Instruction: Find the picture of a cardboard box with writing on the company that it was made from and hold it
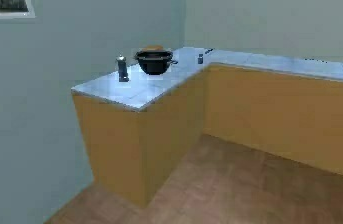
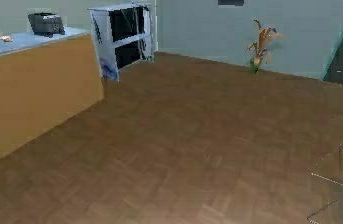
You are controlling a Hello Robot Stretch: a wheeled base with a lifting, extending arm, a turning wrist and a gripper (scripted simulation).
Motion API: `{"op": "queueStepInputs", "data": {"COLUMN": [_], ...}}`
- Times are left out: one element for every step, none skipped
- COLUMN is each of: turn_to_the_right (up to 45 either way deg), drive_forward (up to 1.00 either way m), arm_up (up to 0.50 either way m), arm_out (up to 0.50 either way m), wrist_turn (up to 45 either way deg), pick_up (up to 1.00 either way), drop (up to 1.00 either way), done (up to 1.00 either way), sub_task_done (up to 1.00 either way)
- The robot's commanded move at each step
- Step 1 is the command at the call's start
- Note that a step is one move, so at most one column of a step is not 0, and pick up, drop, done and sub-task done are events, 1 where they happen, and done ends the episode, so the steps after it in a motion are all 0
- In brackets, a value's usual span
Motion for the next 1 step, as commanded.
{"op": "queueStepInputs", "data": {"turn_to_the_right": [-45.0], "drive_forward": [0.0], "arm_up": [0.0], "arm_out": [0.0], "wrist_turn": [0.0], "pick_up": [0.0], "drop": [0.0], "done": [0.0], "sub_task_done": [0.0]}}
